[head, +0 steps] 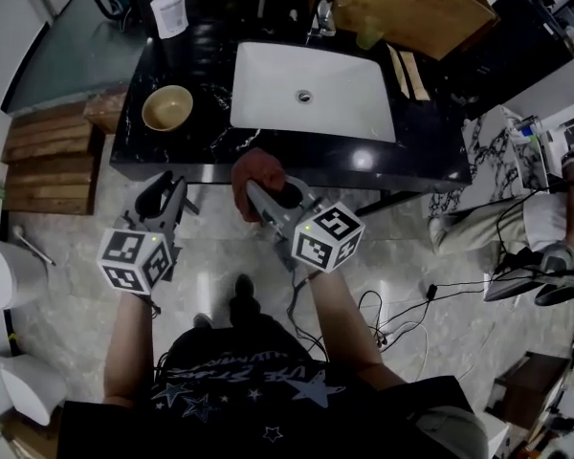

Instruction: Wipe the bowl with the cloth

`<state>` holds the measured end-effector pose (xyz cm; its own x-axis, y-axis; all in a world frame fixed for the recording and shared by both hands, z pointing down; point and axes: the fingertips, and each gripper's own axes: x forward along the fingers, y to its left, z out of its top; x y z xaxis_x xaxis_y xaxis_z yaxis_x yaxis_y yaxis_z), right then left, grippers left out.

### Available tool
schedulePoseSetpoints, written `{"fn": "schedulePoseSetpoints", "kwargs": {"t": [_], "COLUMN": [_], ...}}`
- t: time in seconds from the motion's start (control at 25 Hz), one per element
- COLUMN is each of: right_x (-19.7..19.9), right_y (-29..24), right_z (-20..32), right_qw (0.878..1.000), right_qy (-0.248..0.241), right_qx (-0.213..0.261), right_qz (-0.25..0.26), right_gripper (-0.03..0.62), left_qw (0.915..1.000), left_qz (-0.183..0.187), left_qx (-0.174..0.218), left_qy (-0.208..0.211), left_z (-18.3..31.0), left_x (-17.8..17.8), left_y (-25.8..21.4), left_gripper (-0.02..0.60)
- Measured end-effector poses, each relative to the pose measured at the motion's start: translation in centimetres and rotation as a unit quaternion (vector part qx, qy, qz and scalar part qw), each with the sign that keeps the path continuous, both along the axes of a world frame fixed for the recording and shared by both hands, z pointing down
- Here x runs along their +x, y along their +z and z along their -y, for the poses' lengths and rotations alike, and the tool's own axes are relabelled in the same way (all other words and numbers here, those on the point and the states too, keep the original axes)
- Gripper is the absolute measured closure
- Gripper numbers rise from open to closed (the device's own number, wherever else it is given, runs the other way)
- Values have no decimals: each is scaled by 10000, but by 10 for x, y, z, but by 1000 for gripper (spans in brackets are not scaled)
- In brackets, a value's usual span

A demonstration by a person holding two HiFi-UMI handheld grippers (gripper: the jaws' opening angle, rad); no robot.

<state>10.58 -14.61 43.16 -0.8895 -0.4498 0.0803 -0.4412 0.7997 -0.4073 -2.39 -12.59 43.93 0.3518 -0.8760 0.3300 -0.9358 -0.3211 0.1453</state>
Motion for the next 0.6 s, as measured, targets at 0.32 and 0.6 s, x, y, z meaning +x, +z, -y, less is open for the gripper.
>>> {"fn": "schedulePoseSetpoints", "kwargs": {"t": [0.32, 0.6], "right_x": [-18, -48], "right_y": [5, 8], "right_z": [-30, -108], "right_qw": [9997, 9995], "right_qy": [99, 196], "right_qx": [55, -115], "right_qz": [-232, -197], "right_gripper": [530, 530], "left_qw": [9994, 9984], "left_qz": [-233, -398], "left_qx": [-40, -140], "left_qy": [244, 367], "left_z": [-35, -119], "left_x": [0, -22], "left_y": [12, 18], "left_gripper": [481, 482]}}
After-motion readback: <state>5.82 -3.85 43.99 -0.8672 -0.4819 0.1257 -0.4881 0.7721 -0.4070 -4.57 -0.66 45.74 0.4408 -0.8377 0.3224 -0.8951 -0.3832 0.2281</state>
